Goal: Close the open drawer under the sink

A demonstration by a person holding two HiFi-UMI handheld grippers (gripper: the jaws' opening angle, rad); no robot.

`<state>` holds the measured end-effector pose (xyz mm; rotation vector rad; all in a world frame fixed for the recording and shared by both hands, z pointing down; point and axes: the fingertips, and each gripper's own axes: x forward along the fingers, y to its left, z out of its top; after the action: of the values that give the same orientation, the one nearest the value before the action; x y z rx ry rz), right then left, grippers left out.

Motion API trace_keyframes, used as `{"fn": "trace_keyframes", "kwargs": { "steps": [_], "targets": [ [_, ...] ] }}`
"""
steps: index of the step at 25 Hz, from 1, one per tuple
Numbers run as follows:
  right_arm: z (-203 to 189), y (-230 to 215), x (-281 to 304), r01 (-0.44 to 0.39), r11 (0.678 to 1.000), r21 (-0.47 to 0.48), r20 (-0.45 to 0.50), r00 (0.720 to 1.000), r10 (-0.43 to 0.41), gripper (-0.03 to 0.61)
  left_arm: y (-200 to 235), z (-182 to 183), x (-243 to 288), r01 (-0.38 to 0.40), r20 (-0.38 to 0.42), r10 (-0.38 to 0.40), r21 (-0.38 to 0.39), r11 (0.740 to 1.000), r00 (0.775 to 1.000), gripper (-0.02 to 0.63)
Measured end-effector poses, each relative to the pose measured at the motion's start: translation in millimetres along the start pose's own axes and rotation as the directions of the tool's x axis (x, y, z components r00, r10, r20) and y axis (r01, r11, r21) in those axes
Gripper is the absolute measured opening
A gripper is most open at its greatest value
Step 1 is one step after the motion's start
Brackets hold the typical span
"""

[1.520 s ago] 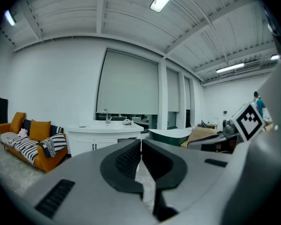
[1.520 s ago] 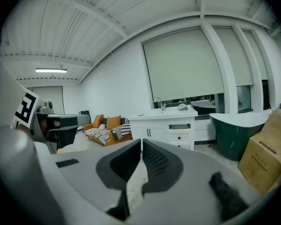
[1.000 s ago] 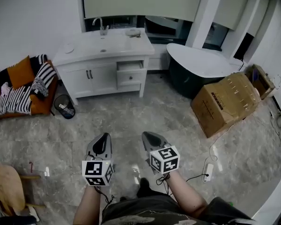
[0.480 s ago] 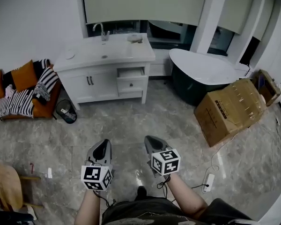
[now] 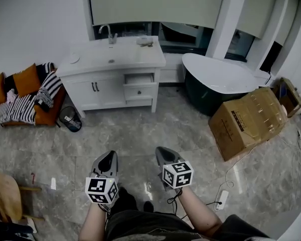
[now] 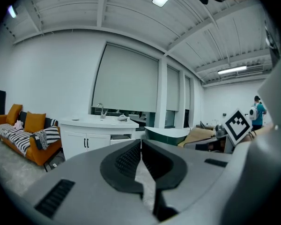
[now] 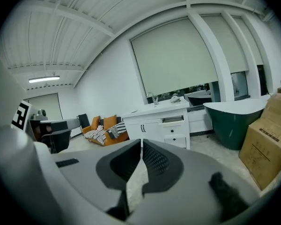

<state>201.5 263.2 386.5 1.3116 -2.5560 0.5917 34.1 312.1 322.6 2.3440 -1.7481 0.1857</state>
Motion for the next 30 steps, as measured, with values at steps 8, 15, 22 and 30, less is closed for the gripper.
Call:
{"fn": "trace_keyframes", "kwargs": {
  "steps": [8,15,22,30],
  "targets": [
    [-4,-17,23,0.029,1.0,-0.004,-0.032,0.999,-0.029,0.031,12,-10,39,0.044,-0.034,-0.044,0.001,0.999,0.998,0.02],
    [11,-41,81,0.073,0.997,-0.002,-0.05,0.996,-0.073,0.031,43,-9,99,0.096,-0.051,-0.095,-0.002,0.995,0.994,0.02],
    [36,-50,163,0.105,0.994,0.01,-0.074,0.992,-0.104,0.031,107,6,166,0.13,-0.073,-0.129,0.005,0.992,0.989,0.02],
    [78,-47,234,0.138,0.989,0.047,-0.053,0.989,-0.136,0.031,197,22,210,0.08,-0.076,-0.085,-0.068,0.994,0.993,0.02]
  ]
}}
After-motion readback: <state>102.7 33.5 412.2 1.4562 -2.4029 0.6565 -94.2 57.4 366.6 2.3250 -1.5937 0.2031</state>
